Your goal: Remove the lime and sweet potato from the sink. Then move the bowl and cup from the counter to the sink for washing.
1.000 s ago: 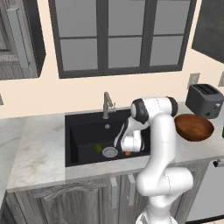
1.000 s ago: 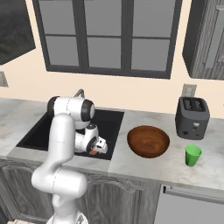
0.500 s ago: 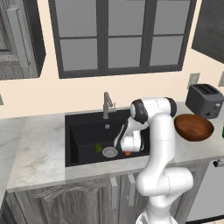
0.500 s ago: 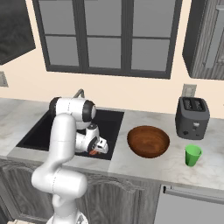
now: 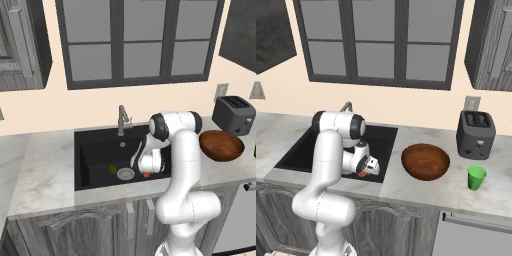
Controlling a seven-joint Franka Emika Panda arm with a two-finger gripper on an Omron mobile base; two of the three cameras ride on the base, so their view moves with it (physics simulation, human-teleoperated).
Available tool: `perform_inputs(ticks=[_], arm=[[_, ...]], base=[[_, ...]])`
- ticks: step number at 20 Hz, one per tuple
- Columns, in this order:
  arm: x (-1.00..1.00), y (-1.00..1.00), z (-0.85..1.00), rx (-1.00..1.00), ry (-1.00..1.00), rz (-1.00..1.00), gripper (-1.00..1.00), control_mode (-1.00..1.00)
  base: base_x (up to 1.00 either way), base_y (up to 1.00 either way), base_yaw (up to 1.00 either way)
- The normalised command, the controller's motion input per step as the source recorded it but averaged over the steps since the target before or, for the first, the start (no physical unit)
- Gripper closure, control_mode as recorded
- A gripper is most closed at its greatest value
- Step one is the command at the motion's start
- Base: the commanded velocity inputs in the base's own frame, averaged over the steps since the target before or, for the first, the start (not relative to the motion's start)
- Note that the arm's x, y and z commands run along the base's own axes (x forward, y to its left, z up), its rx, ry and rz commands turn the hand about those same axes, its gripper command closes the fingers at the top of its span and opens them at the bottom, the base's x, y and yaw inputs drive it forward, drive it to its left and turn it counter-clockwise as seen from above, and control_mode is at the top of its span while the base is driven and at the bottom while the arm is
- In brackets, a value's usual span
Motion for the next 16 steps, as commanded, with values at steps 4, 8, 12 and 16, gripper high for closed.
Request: perform_inputs(ticks=[4,8,12,16], arm=[[-0.11,0.0,0.21,-0.02,0.0,0.0,1.0,-1.0],[-0.22,0.0,0.27,-0.05,-0.05,0.0,1.0,-1.0],[-0.26,-0.02,0.3,-0.04,-0.09,0.0,1.0,-1.0],[-0.24,0.0,0.38,0.0,-0.09,0.01,1.0,-1.0]], base=[[0.0,0.0,0.0],[0.0,0.0,0.0],[0.0,0.0,0.0],[0.0,0.0,0.0]])
